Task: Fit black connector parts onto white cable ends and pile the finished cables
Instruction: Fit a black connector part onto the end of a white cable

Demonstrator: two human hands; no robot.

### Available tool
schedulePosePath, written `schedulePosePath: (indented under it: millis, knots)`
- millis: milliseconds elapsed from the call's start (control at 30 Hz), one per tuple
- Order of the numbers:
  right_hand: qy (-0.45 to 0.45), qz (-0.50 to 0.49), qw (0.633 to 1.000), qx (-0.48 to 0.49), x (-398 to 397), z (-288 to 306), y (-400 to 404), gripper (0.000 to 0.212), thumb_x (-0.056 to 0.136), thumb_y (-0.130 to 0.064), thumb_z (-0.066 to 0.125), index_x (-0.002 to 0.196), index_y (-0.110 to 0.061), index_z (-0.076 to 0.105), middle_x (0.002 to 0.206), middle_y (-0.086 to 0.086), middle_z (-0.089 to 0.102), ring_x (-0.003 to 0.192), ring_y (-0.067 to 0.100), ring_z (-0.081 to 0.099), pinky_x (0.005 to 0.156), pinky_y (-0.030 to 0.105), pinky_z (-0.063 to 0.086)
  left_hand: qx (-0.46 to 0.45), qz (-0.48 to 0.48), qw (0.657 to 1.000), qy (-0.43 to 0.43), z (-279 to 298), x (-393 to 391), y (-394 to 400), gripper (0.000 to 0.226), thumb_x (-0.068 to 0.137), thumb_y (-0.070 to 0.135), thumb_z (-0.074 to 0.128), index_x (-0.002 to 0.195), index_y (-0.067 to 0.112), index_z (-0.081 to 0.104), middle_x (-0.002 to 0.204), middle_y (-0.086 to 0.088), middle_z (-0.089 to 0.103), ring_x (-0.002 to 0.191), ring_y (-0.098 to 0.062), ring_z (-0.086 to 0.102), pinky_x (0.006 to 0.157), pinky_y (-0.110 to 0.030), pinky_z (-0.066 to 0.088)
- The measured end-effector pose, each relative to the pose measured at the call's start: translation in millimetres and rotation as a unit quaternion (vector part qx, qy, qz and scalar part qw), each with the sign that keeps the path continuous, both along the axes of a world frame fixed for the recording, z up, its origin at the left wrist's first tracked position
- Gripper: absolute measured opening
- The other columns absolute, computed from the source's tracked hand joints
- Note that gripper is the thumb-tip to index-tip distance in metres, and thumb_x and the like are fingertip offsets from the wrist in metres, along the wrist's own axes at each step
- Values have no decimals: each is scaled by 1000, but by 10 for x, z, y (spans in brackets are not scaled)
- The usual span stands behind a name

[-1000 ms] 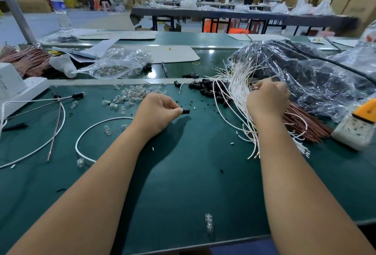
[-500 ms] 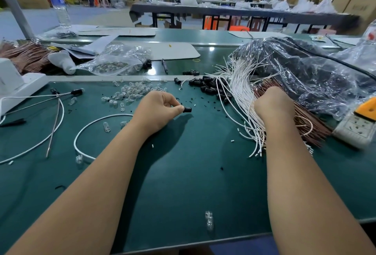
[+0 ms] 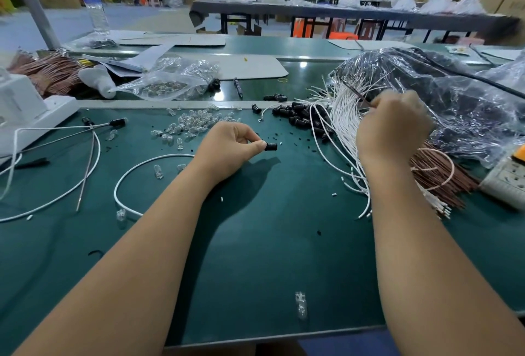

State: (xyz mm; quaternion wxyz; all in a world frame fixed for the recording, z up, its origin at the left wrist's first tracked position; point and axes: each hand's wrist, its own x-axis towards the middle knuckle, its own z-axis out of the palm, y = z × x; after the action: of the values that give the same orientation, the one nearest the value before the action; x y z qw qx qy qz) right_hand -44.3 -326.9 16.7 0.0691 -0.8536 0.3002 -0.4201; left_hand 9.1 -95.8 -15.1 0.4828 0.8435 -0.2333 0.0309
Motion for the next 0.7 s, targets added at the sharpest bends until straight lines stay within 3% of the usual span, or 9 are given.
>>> schedulePosePath:
  millis: [133,267,367,467,567,700]
  knots:
    - [-47,172,981,-76,130,-23,385,16,95,-5,52,99,-7,67,92,9,64,84,20,52,76,28,44,-55,9,998,21,9,-5,3,13,86,27,71,75,20,70,54,3,47,48,-8,35,49,-17,30]
    - [-43,282,953,-102,193,-176,759,12,93,-6,55,96,-6,67,91,8,61,85,22,55,68,25,39,-128,28,991,37,30,-9,-7,10,87,24,69,79,19,69,69,-11,53,64,-16,43,62,-25,40]
    - [-150,376,915,-1,200,-135,897,10,94,-2,54,95,3,62,92,12,56,83,20,51,72,22,40,-162,44,984,51,23,14,-9,10,89,23,68,80,18,70,71,-13,55,68,-18,45,67,-33,42]
    - [-318,375,866,89,181,-11,950,8,96,1,49,93,3,56,89,13,53,78,21,51,74,19,42,-166,70,982,54,17,40,-48,13,89,24,68,77,20,69,69,-11,53,66,-18,44,66,-33,42]
    - [-410,376,778,292,157,91,981,13,98,-2,43,92,-12,48,87,5,56,76,26,61,72,22,50,-174,97,979,40,3,49,-91,16,90,23,66,74,20,66,67,-10,54,60,-16,45,60,-31,42]
    - [-428,389,653,490,185,113,876,17,98,4,40,91,-10,47,84,9,59,67,18,62,72,28,55,-260,214,940,-57,40,83,-43,15,96,25,58,87,14,61,64,2,53,51,-9,41,54,-26,35]
